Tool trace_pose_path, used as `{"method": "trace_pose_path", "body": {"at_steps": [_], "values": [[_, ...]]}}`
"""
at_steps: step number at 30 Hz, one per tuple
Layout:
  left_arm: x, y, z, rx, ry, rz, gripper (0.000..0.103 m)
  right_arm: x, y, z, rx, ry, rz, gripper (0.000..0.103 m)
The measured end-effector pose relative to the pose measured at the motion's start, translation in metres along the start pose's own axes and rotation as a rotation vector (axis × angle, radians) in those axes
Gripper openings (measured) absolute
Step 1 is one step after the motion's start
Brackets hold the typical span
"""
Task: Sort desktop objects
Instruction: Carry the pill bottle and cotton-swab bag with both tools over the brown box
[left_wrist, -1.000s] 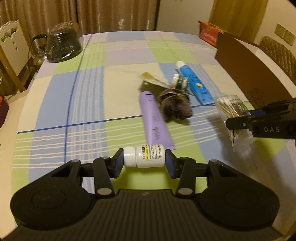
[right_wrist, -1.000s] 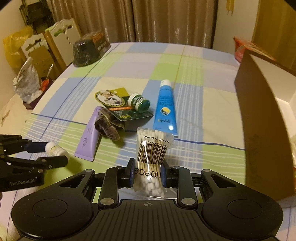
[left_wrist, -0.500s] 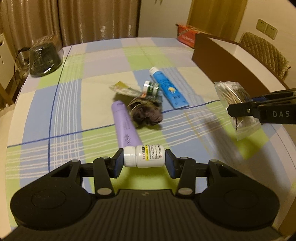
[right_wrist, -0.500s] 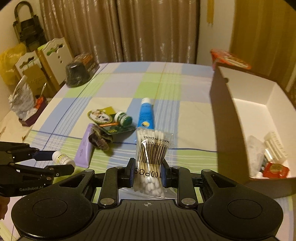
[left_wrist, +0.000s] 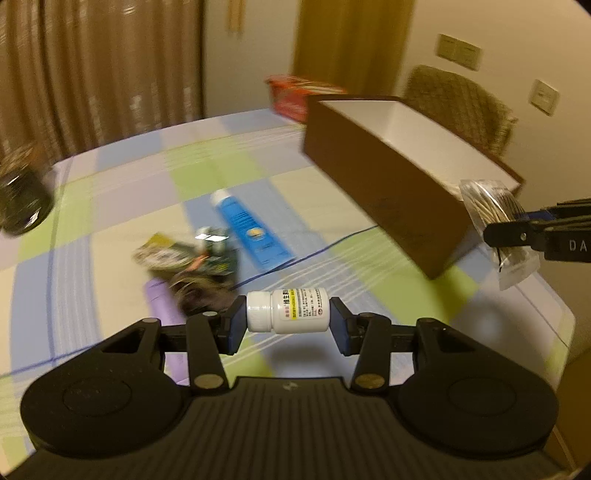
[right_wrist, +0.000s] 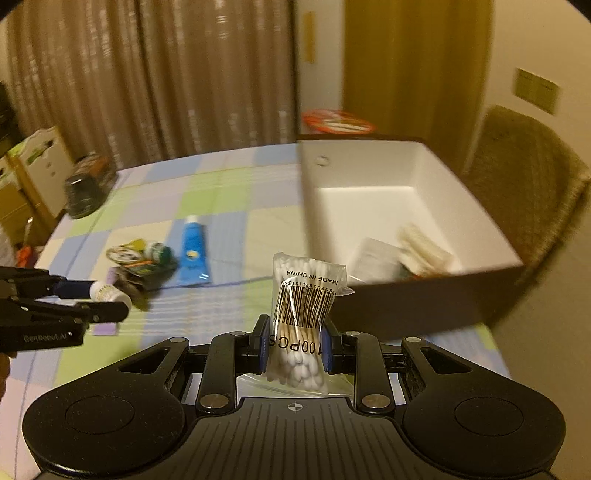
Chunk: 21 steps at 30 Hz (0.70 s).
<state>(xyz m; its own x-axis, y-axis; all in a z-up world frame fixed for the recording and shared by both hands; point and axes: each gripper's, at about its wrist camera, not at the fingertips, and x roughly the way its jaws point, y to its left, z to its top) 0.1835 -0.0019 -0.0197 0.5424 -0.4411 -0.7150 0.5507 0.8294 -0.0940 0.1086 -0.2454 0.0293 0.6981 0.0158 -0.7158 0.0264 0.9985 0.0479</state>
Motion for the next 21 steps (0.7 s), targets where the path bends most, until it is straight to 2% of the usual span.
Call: {"method": "trace_pose_path", "body": {"at_steps": [5,10,15,21], "values": [[0.007,-0.032,0.008,0.041,-0.003,-0.047,0.041,-0.013,-0.034,-0.009,0.021,0.008,-0.031,0.026],[0.013,-0.065,0.012,0.055,0.007,-0.055,0.041,-0.009,-0.066,-0.004,-0.016,0.013,-0.001,0.026],[0.025,-0.098,0.016,0.004,0.014,-0.003,0.041,0.001,-0.100,0.007,-0.092,0.023,0.075,0.026],[0.038,-0.136,0.016,-0.106,0.043,0.086,0.041,0.007,-0.141,0.009,-0.170,0.036,0.162,0.026]]}}
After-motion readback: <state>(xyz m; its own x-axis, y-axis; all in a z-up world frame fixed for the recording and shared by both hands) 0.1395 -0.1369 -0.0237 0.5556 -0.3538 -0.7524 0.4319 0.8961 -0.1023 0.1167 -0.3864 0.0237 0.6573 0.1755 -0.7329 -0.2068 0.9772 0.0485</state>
